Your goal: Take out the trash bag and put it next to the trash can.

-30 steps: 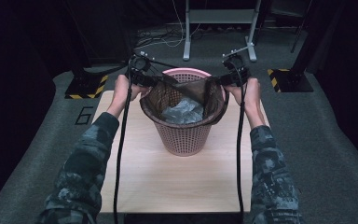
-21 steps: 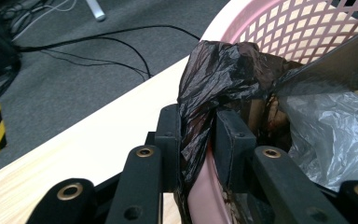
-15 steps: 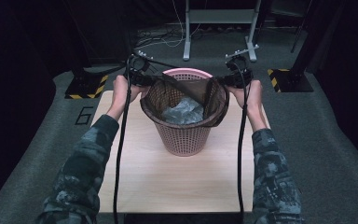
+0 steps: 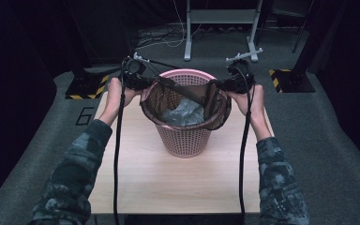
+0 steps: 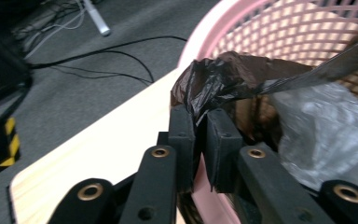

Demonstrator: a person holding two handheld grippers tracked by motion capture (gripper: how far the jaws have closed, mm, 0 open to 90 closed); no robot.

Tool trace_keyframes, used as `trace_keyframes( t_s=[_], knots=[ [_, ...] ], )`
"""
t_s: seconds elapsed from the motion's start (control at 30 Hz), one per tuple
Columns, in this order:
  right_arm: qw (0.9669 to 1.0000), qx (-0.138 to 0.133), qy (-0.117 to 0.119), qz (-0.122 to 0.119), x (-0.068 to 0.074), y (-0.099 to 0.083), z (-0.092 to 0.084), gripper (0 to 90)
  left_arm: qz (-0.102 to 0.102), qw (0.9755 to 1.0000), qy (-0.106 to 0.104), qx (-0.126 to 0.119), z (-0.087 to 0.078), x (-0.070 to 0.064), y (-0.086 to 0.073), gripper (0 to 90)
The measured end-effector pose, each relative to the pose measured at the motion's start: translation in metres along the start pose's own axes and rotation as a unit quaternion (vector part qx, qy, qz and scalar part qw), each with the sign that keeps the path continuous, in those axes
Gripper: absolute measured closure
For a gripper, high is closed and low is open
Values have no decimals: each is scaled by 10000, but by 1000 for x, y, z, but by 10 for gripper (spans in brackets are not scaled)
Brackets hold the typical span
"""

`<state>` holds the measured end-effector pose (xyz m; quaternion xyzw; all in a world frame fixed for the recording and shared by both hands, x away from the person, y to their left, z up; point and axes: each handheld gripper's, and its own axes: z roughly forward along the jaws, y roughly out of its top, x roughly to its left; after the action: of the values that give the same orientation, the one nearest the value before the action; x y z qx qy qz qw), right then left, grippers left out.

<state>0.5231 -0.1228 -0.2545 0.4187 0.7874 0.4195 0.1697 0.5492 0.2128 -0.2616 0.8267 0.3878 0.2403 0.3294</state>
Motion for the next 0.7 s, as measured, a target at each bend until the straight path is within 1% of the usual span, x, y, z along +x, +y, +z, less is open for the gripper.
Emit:
trace_keyframes(
  t_s=[0.03,0.07,0.13,0.17,0.2,0.23,0.27,0.3,0.33,0.37,0.4,0.43,0.47,0.5,0.53,0.57,0.6,0.63,0.67,0.7],
  knots=[
    [10000,-15,62,5,1,-1,-1,900,20,10000,-90,-9,-2,0,-1,850],
    [10000,-29,89,7,3,-2,-3,900,-13,9998,-219,-10,-5,0,-3,856],
    [9997,-66,216,22,5,-4,-6,900,-49,9989,-458,-19,-10,-1,-5,857],
    [9995,-82,299,57,7,-5,-7,900,-49,9989,-458,-19,-10,-1,-5,857],
    [9992,-105,374,53,9,-6,-8,900,-75,9975,-704,-8,-15,-3,-6,857],
    [9988,-116,465,74,11,-7,-10,900,-75,9975,-704,-8,-15,-3,-6,857],
    [9985,-150,532,46,13,-7,-10,900,-51,9951,-983,-35,-19,-6,-8,856],
    [9980,-171,612,50,16,-8,-11,900,-68,9941,-1078,-41,-20,-7,-9,856],
    [9980,-171,612,50,16,-8,-11,900,-68,9941,-1078,-41,-20,-7,-9,856],
    [9969,-175,764,14,23,-9,-11,900,-54,9923,-1235,-67,-21,-11,-11,850],
    [9969,-175,764,14,23,-9,-11,900,-70,9907,-1354,-74,-22,-14,-12,850],
    [9953,-173,957,-31,32,-10,-10,900,-64,9870,-1596,-156,-22,-20,-14,842],
    [9953,-173,957,-31,32,-10,-10,900,-64,9870,-1596,-156,-22,-20,-14,841],
    [9938,-171,1095,-83,39,-9,-8,900,-93,9836,-1785,-237,-21,-27,-14,841],
    [9930,-168,1165,-121,43,-9,-6,900,-54,9820,-1872,-257,-20,-30,-14,842],
    [9923,-155,1219,-157,48,-8,-4,900,-41,9809,-1926,-262,-19,-33,-14,842],
    [9923,-155,1219,-157,48,-8,-4,900,-41,9809,-1926,-262,-19,-33,-14,842],
    [9918,-152,1253,-192,52,-7,-3,900,4,9794,-2001,-265,-17,-38,-14,842],
    [9912,-144,1291,-267,58,-5,-1,900,6,9782,-2058,-276,-15,-41,-13,841],
    [9908,-160,1311,-307,62,-4,0,900,12,9774,-2091,-297,-13,-43,-13,836]
  ],
)
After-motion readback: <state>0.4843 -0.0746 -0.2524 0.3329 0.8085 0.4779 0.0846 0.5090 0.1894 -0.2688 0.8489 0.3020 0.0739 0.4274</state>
